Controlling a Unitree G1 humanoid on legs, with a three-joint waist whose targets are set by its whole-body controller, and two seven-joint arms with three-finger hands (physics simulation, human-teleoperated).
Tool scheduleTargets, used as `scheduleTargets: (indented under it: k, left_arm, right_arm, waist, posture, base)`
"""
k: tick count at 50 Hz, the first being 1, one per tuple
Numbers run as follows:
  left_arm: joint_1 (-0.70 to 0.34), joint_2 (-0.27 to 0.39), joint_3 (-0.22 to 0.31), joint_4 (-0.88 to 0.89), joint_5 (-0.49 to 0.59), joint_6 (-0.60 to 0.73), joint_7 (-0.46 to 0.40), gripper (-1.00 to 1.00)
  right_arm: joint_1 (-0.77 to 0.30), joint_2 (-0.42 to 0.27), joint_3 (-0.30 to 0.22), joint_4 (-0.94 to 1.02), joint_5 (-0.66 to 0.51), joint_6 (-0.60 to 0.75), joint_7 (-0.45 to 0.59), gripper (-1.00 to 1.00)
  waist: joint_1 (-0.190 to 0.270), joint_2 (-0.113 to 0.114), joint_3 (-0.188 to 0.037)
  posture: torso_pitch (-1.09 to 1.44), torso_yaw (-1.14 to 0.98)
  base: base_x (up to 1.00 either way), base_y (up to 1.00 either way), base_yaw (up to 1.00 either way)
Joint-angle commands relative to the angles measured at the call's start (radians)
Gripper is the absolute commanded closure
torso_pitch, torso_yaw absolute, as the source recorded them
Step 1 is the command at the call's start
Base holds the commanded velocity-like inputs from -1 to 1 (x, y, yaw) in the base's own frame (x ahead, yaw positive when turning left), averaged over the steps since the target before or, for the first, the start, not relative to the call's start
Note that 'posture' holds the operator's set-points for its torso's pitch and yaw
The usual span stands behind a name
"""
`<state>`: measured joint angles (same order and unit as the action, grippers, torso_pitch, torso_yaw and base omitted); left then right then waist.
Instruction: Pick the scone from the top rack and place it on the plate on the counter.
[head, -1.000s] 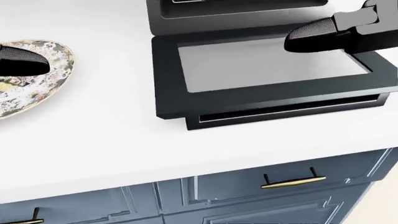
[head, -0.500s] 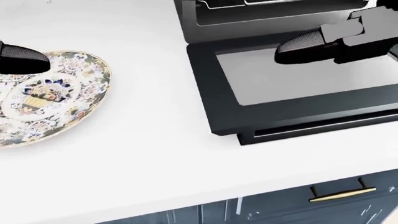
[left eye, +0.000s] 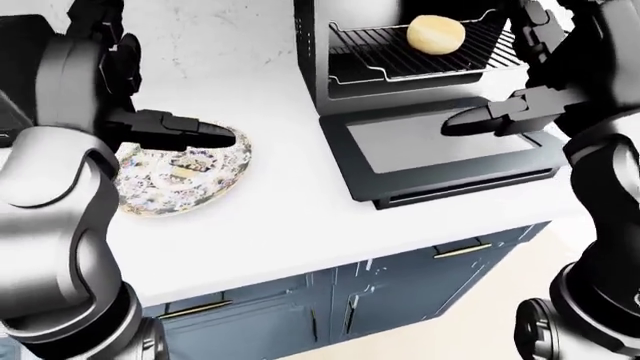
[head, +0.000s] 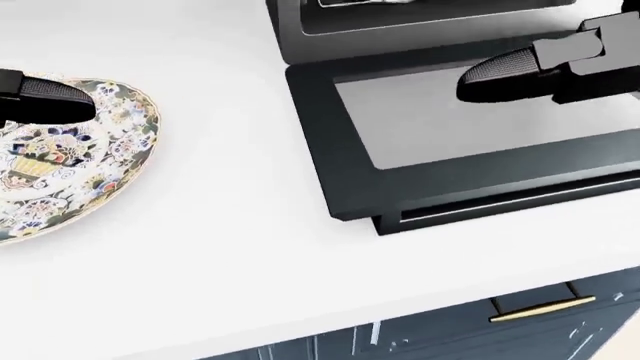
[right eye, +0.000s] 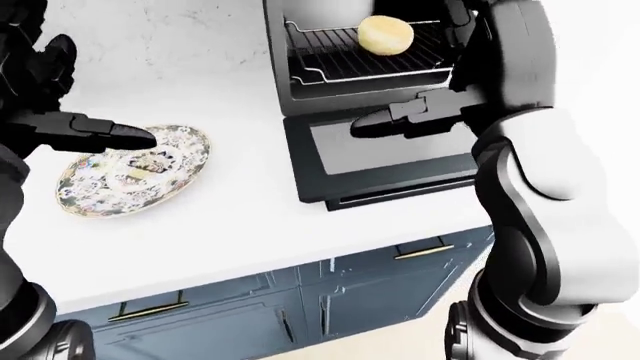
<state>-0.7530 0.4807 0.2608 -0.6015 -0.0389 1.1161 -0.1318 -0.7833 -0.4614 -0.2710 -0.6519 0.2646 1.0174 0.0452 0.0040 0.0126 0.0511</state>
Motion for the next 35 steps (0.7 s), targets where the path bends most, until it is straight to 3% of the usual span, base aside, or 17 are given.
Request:
scheduleTargets:
  k: [1,5,8,9,11,12,14,16,19,20,22,29,30,35]
  left_arm:
    - [-0.025,0.019,0.022,-0.031,0.017,-0.031,0.006,-1.0]
    - [-0.031,0.021,0.02,-0.033,0.021,-0.024,0.0,-1.0]
    - [-0.03,0.023,0.021,-0.036,0.026,-0.021,-0.006,-1.0]
    - [-0.029,0.024,0.02,-0.037,0.028,-0.02,-0.008,-1.0]
    - [-0.033,0.024,0.022,-0.038,0.03,-0.017,-0.01,-1.0]
    - [-0.034,0.023,0.02,-0.039,0.031,-0.017,-0.012,-1.0]
    - [-0.032,0.022,0.02,-0.038,0.036,-0.019,-0.013,-1.0]
    - [-0.035,0.021,0.019,-0.034,0.039,-0.021,-0.013,-1.0]
    - [-0.037,0.019,0.016,-0.028,0.043,-0.026,-0.015,-1.0]
    - [-0.037,0.02,0.016,-0.027,0.043,-0.027,-0.016,-1.0]
    - [-0.041,0.021,0.017,-0.024,0.046,-0.027,-0.018,-1.0]
    - [-0.051,0.027,0.021,-0.027,0.046,-0.019,-0.024,-1.0]
    - [-0.049,0.027,0.018,-0.025,0.048,-0.022,-0.024,-1.0]
    - [-0.043,0.024,0.019,-0.028,0.051,-0.025,-0.025,-1.0]
  right_arm:
    - [-0.033,-0.012,-0.009,-0.031,0.002,-0.038,-0.004,-1.0]
    - [-0.03,-0.013,-0.016,-0.034,0.011,-0.039,-0.008,-1.0]
    - [-0.026,-0.017,-0.019,-0.036,0.017,-0.038,-0.01,-1.0]
    - [-0.025,-0.018,-0.021,-0.037,0.019,-0.039,-0.012,-1.0]
    - [-0.024,-0.024,-0.017,-0.038,0.02,-0.035,-0.014,-1.0]
    - [-0.024,-0.027,-0.013,-0.037,0.016,-0.035,-0.015,-1.0]
    - [-0.025,-0.028,-0.011,-0.032,0.01,-0.029,-0.016,-1.0]
    - [-0.031,-0.026,-0.018,-0.029,0.011,-0.027,-0.02,-1.0]
    - [-0.035,-0.025,-0.014,-0.025,0.011,-0.032,-0.023,-1.0]
    - [-0.037,-0.026,-0.013,-0.023,0.01,-0.031,-0.023,-1.0]
    - [-0.044,-0.028,-0.011,-0.018,0.011,-0.031,-0.022,-1.0]
    - [-0.051,-0.027,-0.015,-0.017,0.019,-0.046,-0.019,-1.0]
    - [-0.049,-0.034,-0.009,-0.017,0.014,-0.045,-0.018,-1.0]
    - [-0.044,-0.03,-0.01,-0.016,0.012,-0.051,-0.017,-1.0]
  waist:
    - [0.008,-0.007,-0.027]
    - [0.0,0.011,-0.026]
    - [-0.007,0.047,-0.023]
    - [-0.005,0.026,-0.027]
    - [-0.003,0.045,-0.029]
    - [-0.004,0.032,-0.013]
    - [-0.005,0.014,-0.011]
    - [-0.001,-0.004,0.006]
    - [0.015,-0.051,0.002]
    - [0.012,-0.033,0.008]
    - [0.012,-0.03,-0.005]
    - [0.007,-0.014,-0.012]
    - [0.01,-0.012,-0.035]
    - [0.006,0.004,-0.029]
  posture:
    - [0.0,0.0]
    - [0.0,0.0]
    - [0.0,0.0]
    - [0.0,0.0]
    - [0.0,0.0]
    - [0.0,0.0]
    - [0.0,0.0]
    - [0.0,0.0]
    - [0.0,0.0]
    - [0.0,0.0]
    - [0.0,0.0]
    - [0.0,0.0]
    - [0.0,0.0]
    - [0.0,0.0]
  base:
    - [0.0,0.0,0.3]
    - [0.0,0.0,0.31]
    - [0.0,0.0,0.3]
    - [0.0,0.0,0.3]
    - [0.0,0.0,0.3]
    - [0.0,0.0,0.03]
    - [0.0,0.0,0.0]
    - [0.0,0.0,0.0]
    - [0.0,0.0,0.0]
    - [0.0,0.0,0.0]
    - [0.0,0.0,0.0]
    - [0.0,0.0,0.01]
    - [0.0,0.0,0.29]
    - [0.0,0.0,0.31]
